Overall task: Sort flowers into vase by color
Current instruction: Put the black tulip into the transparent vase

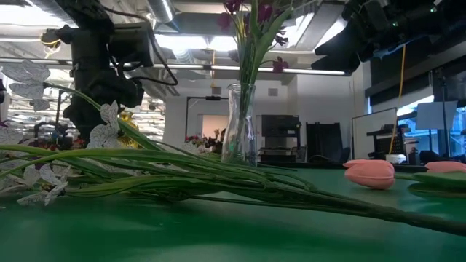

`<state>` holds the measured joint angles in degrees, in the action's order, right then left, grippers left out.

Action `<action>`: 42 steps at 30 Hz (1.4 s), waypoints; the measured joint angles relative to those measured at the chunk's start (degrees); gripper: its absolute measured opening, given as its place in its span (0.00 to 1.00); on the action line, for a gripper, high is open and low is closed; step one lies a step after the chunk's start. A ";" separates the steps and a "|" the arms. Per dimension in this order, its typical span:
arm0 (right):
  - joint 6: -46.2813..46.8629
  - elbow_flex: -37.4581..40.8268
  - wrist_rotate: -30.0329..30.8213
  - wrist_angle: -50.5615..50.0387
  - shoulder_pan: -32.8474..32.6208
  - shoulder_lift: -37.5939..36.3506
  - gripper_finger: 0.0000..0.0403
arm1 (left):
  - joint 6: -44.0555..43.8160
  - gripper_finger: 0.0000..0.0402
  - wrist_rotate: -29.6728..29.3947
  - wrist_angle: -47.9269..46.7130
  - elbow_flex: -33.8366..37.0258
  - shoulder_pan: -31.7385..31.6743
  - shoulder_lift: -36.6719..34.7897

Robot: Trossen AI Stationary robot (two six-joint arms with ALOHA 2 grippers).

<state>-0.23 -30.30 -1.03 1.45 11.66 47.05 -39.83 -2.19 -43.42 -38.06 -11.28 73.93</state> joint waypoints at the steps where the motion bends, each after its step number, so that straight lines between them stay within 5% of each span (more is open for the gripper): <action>1: -0.02 0.00 -0.01 0.01 0.00 0.00 0.85 | -0.01 0.34 -0.10 0.38 0.46 -0.02 0.00; 17: -0.06 0.00 0.01 0.28 -0.02 0.00 0.85 | -2.05 0.33 0.24 4.31 7.24 -0.36 -0.13; 27: -0.10 0.00 0.01 1.07 -0.02 0.00 0.85 | -3.22 0.07 1.15 6.31 7.70 -0.34 -0.11; 36: -0.10 -0.02 0.01 1.72 -0.02 0.00 0.85 | -3.04 0.00 -0.90 1.28 -0.60 1.03 -0.38; 42: -0.08 -0.02 0.01 1.68 -0.07 0.00 0.85 | -2.21 0.00 -8.55 -10.78 -11.55 2.63 -0.95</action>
<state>-0.32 -30.33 -1.02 3.14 11.60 47.05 -42.04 -10.74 -54.20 -49.61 -8.65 72.98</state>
